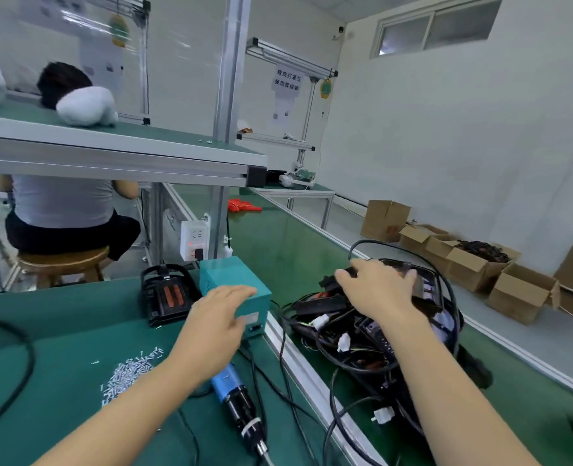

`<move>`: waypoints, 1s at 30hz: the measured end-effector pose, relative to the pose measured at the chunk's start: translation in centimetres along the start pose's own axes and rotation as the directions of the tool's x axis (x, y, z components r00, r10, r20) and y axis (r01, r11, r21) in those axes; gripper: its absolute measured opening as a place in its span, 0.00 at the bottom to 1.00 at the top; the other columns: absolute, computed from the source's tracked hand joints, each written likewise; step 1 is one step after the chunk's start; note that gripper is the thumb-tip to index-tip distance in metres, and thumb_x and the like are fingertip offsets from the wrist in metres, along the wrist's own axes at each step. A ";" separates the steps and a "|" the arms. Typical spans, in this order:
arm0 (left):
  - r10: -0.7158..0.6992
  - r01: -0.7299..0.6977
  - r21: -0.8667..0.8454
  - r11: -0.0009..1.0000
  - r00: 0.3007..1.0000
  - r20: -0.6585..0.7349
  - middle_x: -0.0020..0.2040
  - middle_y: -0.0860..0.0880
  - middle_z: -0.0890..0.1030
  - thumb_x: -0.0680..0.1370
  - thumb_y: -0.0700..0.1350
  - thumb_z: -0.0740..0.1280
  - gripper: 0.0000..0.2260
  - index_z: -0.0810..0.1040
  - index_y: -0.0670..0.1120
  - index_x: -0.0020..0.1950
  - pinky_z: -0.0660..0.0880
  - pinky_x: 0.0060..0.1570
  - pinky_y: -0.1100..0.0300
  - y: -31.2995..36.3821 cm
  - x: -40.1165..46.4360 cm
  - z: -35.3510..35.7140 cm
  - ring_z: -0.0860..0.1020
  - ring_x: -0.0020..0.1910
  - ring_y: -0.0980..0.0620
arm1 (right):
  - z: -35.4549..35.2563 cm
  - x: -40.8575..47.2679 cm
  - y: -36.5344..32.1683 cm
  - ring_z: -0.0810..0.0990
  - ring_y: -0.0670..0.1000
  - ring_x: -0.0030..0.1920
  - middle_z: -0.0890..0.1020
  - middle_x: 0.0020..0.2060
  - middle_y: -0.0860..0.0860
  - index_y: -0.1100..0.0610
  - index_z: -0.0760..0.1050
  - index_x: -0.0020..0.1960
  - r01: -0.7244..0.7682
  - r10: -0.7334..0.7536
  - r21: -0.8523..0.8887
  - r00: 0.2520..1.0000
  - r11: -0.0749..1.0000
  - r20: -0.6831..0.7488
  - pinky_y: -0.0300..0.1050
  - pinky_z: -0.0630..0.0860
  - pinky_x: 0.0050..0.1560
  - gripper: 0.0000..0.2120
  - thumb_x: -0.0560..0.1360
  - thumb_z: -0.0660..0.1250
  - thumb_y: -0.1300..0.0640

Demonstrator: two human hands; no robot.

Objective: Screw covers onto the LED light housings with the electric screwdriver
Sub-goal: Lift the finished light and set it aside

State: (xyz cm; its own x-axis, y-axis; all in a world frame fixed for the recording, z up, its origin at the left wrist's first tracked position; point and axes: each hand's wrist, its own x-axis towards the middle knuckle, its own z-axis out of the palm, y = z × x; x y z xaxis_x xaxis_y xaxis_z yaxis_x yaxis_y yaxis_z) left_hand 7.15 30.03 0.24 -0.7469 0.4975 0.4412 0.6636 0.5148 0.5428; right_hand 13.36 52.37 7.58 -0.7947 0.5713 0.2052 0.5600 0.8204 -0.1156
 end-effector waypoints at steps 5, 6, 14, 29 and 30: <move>-0.135 0.135 -0.006 0.991 0.989 -0.053 0.67 0.55 0.72 0.78 0.36 0.62 0.20 0.72 0.49 0.69 0.58 0.66 0.66 -4.4 -5.2 -3.5 0.67 0.68 0.56 | 3.1 -4.1 -9.2 0.70 0.55 0.69 0.73 0.69 0.52 0.49 0.69 0.71 0.274 -0.285 0.125 0.955 0.954 0.084 0.66 0.44 0.73 0.22 0.81 0.52 0.42; -0.156 0.157 -0.003 0.988 0.985 -0.068 0.66 0.56 0.72 0.78 0.36 0.62 0.20 0.72 0.49 0.68 0.59 0.65 0.67 -5.2 -6.3 -4.2 0.67 0.67 0.56 | 3.9 -5.0 -11.0 0.69 0.55 0.70 0.72 0.70 0.51 0.49 0.69 0.71 0.315 -0.329 0.137 0.939 0.939 0.098 0.65 0.43 0.74 0.23 0.81 0.52 0.42; -0.323 0.339 0.067 0.939 0.930 -0.174 0.66 0.59 0.70 0.78 0.36 0.62 0.20 0.71 0.51 0.69 0.58 0.68 0.67 -11.4 -14.6 -8.9 0.66 0.68 0.58 | 8.9 -11.5 -23.0 0.62 0.52 0.74 0.67 0.73 0.49 0.48 0.64 0.75 0.543 -0.589 0.250 0.787 0.802 0.181 0.63 0.40 0.74 0.23 0.82 0.52 0.42; -0.388 0.573 0.221 0.790 0.745 -0.542 0.67 0.48 0.73 0.74 0.33 0.65 0.21 0.73 0.42 0.68 0.60 0.70 0.58 -21.3 -21.1 -17.0 0.68 0.69 0.49 | 15.4 -19.3 -32.3 0.52 0.47 0.77 0.56 0.78 0.46 0.44 0.56 0.78 0.745 -0.789 0.262 0.561 0.613 0.249 0.62 0.40 0.75 0.24 0.83 0.49 0.41; -0.399 0.611 0.261 0.748 0.727 -0.558 0.68 0.48 0.72 0.75 0.35 0.65 0.22 0.71 0.42 0.69 0.60 0.69 0.56 -22.2 -20.7 -17.9 0.67 0.69 0.48 | 15.6 -19.6 -32.5 0.51 0.48 0.77 0.55 0.78 0.46 0.44 0.56 0.78 0.754 -0.797 0.264 0.544 0.601 0.263 0.62 0.40 0.75 0.24 0.83 0.49 0.42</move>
State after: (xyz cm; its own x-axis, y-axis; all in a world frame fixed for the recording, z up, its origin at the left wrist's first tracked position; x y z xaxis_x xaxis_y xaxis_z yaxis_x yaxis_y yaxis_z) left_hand 7.12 -4.21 -8.22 -0.8320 -0.2334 0.5032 0.0513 0.8709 0.4887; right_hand 7.06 14.92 -7.89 -0.9400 -0.3372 -0.0515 -0.3243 0.9303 -0.1713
